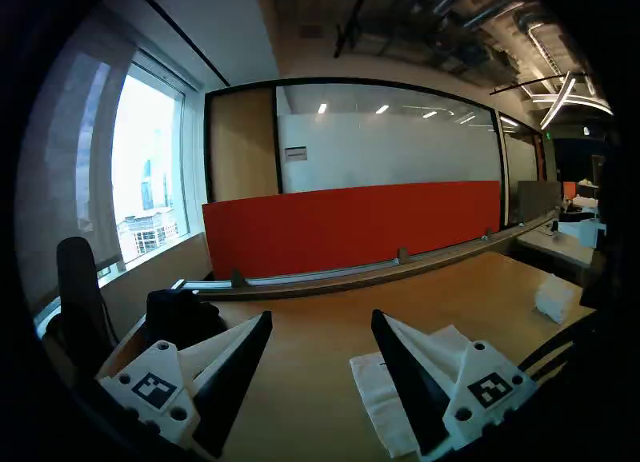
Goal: Fold towel
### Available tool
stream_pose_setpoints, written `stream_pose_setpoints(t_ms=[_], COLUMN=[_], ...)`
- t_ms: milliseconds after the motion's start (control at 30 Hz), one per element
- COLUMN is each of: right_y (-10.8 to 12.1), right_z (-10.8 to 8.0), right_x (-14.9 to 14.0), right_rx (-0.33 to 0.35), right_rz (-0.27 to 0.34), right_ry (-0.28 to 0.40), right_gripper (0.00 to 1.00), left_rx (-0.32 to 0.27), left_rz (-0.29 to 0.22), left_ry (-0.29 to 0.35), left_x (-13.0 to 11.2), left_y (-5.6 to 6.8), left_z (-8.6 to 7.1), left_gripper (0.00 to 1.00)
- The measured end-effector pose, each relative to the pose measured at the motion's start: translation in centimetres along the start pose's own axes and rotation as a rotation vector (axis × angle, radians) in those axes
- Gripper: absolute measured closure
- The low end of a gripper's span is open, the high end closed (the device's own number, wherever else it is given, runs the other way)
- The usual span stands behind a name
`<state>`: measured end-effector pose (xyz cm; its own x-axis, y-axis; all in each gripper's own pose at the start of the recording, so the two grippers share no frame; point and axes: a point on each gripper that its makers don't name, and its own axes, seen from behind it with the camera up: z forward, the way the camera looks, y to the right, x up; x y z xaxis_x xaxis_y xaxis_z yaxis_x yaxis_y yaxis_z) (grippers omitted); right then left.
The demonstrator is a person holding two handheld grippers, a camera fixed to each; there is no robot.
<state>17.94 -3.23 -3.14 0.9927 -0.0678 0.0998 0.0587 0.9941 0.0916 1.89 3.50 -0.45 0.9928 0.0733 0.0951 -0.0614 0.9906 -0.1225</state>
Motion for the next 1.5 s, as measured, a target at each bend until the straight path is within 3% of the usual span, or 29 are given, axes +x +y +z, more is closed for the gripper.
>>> stream_pose_setpoints(t_ms=[500,933,1500], right_y=[-5.5,-7.3,-8.9], right_z=[-0.7,-1.6,-1.8], right_x=[-2.6,-6.4,-13.0], right_rx=[0.236,0.374,0.469], right_rz=[-0.095,-0.186,-0.285], right_ry=[-0.186,-0.307,-0.378], right_gripper=[0.00,0.00,0.00], left_rx=[-0.177,-0.302,-0.360], left_rz=[0.068,0.102,0.168], left_ry=[-0.125,-0.216,-0.320], left_x=[-1.7,-5.1,-12.8], left_y=[3.1,6.2,8.6], left_z=[0.2,0.2,-0.4], left_gripper=[0.08,0.08,0.08])
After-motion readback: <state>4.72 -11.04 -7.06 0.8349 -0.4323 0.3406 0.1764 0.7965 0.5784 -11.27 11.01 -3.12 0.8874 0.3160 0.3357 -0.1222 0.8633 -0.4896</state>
